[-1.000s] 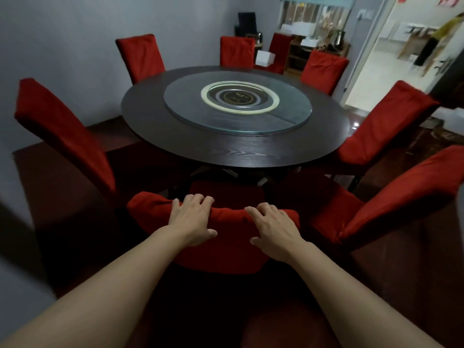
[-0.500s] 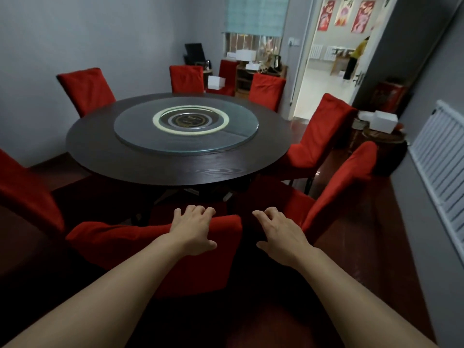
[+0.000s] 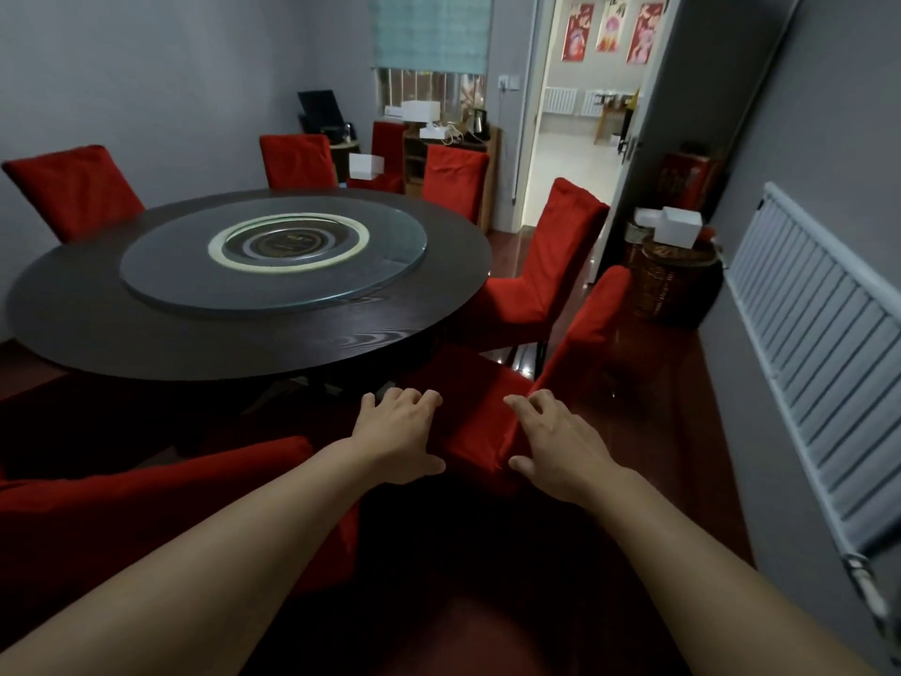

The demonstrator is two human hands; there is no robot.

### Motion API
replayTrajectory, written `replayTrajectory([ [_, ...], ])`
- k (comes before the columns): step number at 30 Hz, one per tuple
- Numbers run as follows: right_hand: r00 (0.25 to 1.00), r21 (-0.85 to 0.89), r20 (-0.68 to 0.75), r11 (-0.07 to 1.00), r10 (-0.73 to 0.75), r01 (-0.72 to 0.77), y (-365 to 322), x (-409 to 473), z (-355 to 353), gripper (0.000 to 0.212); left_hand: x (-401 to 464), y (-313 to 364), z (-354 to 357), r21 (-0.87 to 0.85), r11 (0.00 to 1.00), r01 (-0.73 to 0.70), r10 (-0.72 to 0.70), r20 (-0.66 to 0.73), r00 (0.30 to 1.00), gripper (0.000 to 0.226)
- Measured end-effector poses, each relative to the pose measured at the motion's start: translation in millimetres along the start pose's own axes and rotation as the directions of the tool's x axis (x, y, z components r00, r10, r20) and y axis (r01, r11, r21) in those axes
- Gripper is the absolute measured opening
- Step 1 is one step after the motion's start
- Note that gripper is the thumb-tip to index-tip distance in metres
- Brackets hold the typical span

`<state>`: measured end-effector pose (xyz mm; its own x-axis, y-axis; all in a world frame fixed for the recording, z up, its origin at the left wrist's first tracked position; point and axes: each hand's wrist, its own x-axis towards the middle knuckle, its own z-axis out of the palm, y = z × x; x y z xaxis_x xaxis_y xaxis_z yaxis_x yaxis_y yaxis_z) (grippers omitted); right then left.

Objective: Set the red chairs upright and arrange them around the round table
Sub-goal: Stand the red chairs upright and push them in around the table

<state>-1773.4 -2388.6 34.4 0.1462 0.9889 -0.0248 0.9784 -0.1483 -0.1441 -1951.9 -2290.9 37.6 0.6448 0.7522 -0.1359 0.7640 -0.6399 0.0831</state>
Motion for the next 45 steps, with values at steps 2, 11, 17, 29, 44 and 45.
replayTrajectory([
  [2,1.0,0.007,-0.007,1.0,0.016,-0.016,23,5,-2,0.077,20,19,0,-0.014,1.0,-0.009,0.009,0.004,1.0,0.084],
  [11,0.991,-0.023,-0.001,0.991,0.135,-0.135,139,60,-18,0.088,147,93,4,-0.074,0.993,-0.095,0.095,0.002,0.995,0.084],
  [17,0.983,-0.071,0.038,0.981,0.181,-0.178,213,131,-27,0.091,258,119,2,-0.116,0.987,-0.108,0.109,0.004,0.994,0.077],
  [29,0.992,-0.06,0.063,0.992,0.112,-0.108,316,246,-31,0.09,395,144,-1,-0.125,0.992,-0.03,0.034,0.032,0.999,0.084],
  [44,0.874,-0.06,0.209,0.887,-0.438,0.459,467,366,-7,0.088,478,254,44,-0.185,0.865,0.466,-0.457,0.088,0.885,0.079],
  [45,0.856,-0.053,0.218,0.87,-0.468,0.489,471,372,-4,0.088,479,259,47,-0.177,0.849,0.499,-0.493,0.075,0.867,0.078],
])
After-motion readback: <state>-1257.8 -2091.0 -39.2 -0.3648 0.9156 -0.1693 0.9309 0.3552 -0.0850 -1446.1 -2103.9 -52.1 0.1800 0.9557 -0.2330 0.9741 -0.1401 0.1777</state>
